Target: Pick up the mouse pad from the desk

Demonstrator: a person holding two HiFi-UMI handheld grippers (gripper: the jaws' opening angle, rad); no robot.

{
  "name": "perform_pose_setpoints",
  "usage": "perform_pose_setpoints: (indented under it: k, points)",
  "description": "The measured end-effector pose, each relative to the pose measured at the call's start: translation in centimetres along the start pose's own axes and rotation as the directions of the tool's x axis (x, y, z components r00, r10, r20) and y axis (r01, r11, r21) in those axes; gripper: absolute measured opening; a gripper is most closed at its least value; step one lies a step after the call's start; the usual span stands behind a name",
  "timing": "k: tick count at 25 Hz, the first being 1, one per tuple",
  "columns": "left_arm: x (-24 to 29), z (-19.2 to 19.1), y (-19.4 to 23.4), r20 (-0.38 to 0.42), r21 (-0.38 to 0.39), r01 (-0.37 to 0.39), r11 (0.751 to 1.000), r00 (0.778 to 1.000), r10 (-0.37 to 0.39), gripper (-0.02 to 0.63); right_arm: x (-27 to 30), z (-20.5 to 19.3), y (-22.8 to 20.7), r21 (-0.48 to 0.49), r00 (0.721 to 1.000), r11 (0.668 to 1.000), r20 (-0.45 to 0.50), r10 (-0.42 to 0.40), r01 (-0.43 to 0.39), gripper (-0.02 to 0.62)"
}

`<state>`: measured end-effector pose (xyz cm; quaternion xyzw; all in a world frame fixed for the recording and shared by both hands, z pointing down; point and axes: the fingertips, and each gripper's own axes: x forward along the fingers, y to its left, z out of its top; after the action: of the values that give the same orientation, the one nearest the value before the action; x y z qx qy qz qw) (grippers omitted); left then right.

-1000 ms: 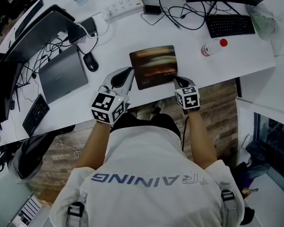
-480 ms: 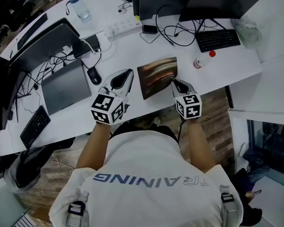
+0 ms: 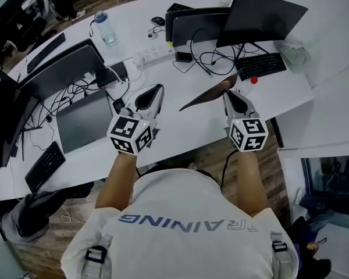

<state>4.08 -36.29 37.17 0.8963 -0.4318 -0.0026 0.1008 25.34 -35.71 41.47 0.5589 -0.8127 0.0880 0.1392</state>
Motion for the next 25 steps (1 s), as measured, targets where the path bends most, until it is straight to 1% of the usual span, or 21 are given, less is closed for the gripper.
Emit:
perform_pose_setpoints:
  k: [2, 5, 9, 12, 19, 25]
  points:
    - [-0.1, 1.2, -0.3, 0.024, 0.013, 0.003, 1.0, 1.0, -0.004, 0.002, -1.1, 2.9, -0.7, 0.011, 0.998, 1.0, 0.066, -0.016, 0.015, 0.041]
    - [-0.2, 2.7, -0.6, 0.063, 0.032, 0.005, 0.999, 0.998, -0.007, 0.002, -2.8, 7.0, -1.3, 0.013, 0.987, 0.999, 0.158, -0.034, 0.033, 0.041]
    - [-0.7, 3.3, -0.4, 0.079, 0.042, -0.008, 0.999, 0.997, 0.004, 0.002, -4.6, 10.2, -1.0, -0.014, 0.97, 0.999, 0.238, -0.042, 0.047, 0.041]
    - [-1.3, 3.7, -0.5, 0.094, 0.043, -0.018, 0.999, 0.996, 0.014, 0.002, -5.1, 10.9, -0.7, -0.037, 0.965, 0.998, 0.26, -0.042, 0.054, 0.041]
    - [-1.9, 3.9, -0.3, 0.1, 0.047, -0.037, 0.998, 0.994, 0.032, 0.002, -4.6, 10.4, 0.1, -0.04, 0.968, 0.999, 0.249, -0.018, 0.029, 0.041]
    - [-2.2, 3.6, -0.7, 0.098, 0.037, -0.041, 0.998, 0.994, 0.037, 0.002, -5.3, 10.2, 0.8, -0.055, 0.969, 0.998, 0.249, -0.005, 0.019, 0.041]
